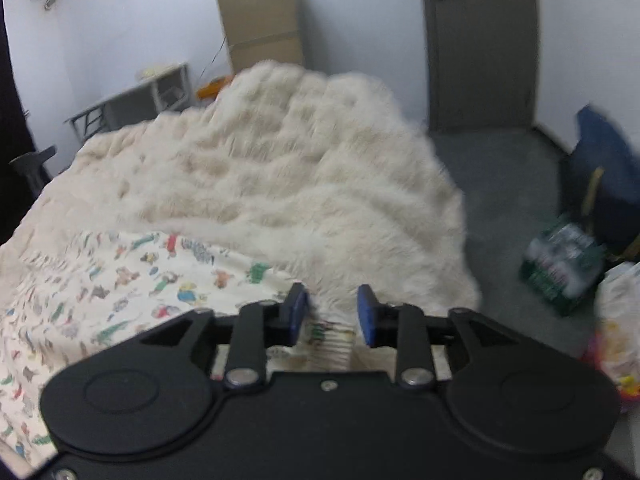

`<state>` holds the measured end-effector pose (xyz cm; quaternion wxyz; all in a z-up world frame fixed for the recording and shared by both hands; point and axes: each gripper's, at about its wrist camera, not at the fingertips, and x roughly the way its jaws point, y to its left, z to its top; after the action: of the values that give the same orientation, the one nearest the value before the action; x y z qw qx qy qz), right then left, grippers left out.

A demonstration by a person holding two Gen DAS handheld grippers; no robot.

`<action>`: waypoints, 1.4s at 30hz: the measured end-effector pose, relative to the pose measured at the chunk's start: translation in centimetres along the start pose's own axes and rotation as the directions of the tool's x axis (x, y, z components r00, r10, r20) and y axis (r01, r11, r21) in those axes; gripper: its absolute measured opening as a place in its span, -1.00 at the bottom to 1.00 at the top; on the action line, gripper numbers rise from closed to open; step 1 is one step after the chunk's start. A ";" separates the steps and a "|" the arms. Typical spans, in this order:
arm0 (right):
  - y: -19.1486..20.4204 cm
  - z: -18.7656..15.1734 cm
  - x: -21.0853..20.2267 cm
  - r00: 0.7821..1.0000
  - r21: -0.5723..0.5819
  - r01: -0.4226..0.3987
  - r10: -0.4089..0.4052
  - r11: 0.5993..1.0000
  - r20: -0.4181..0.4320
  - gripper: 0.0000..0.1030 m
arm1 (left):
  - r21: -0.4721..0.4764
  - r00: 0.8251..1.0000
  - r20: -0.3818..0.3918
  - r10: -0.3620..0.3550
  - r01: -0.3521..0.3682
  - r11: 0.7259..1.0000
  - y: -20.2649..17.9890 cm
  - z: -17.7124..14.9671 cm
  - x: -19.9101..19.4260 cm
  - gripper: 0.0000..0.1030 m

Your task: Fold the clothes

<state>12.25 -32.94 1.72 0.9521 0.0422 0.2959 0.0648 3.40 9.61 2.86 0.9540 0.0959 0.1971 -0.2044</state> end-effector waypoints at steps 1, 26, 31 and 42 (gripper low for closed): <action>0.5 -0.2 -1.5 0.999 -0.015 -0.007 0.008 1.000 0.033 0.06 | 0.010 1.000 -0.003 -0.002 0.002 1.000 0.0 0.0 -0.1 0.70; 13.6 -8.3 -8.1 0.819 -0.109 -0.565 0.541 0.818 -0.192 -0.02 | 0.286 0.986 -0.034 -0.160 0.163 0.944 -7.9 -3.5 3.2 0.29; 4.9 -7.6 -7.9 0.831 0.249 -0.520 0.551 0.817 -0.074 -0.02 | 0.274 0.994 0.011 -0.112 0.105 0.956 -7.7 -2.6 3.1 0.28; -2.5 -11.6 -4.7 0.868 0.615 -0.401 0.496 0.679 0.020 0.15 | 0.534 0.997 0.014 0.078 -0.074 0.842 -12.3 -2.6 5.9 -0.10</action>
<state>2.07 -35.61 -5.44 0.8180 0.4080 0.3513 0.2025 2.20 -2.86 -3.21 0.8963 0.3658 0.1325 -0.2128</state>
